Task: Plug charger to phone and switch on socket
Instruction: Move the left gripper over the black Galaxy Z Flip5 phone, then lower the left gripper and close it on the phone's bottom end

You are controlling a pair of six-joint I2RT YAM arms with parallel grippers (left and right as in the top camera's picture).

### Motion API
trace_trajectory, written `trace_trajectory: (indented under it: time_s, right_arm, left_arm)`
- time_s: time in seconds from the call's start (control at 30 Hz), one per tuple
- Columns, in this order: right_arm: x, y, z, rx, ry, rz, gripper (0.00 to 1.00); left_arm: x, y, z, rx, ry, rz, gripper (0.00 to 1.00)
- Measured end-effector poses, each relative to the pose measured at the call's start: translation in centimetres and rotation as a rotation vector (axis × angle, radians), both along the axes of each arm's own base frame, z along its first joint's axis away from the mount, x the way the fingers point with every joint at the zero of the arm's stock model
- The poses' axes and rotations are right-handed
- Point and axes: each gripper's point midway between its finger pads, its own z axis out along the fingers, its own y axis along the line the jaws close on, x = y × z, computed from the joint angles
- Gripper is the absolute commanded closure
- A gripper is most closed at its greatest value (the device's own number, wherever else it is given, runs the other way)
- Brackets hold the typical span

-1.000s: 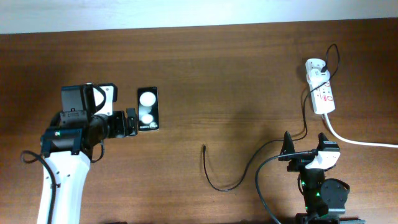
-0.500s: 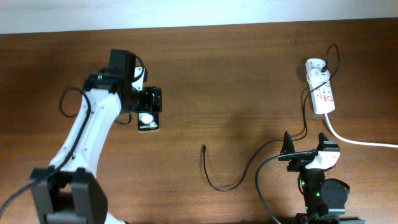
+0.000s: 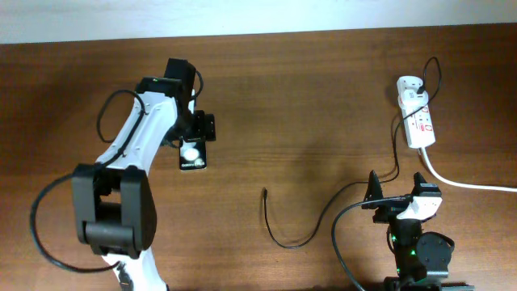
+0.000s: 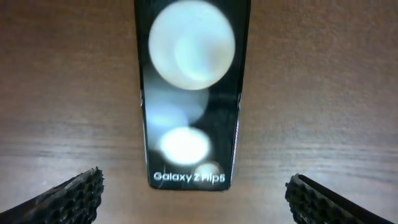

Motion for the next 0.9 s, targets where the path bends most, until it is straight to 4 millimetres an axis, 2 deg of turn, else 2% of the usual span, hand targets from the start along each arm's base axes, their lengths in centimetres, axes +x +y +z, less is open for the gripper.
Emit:
trace_trajectory:
  time_s: [0.3,0.43,0.53,0.67,0.9]
  right_arm:
    - [0.0,0.0,0.0,0.000,0.000,0.000,0.01]
    - [0.0,0.0,0.0,-0.001,0.000,0.000,0.01]
    - [0.0,0.0,0.0,0.000,0.000,0.000,0.01]
    - [0.0,0.0,0.0,0.000,0.000,0.000,0.01]
    - [0.0,0.0,0.0,0.000,0.000,0.000,0.01]
  left_arm:
    - [1.1,-0.2,-2.4,0.001,0.004,0.000,0.01]
    - [1.4,-0.2,-4.5,0.005,0.029,0.000,0.01]
    - [1.6,0.0,-4.4,0.003,0.022,0.010,0.01]
    - [2.0,1.4,-4.3,0.002,0.015,0.045,0.01]
    - [3.4,1.2,-3.0,-0.004,-0.027,0.044,0.01]
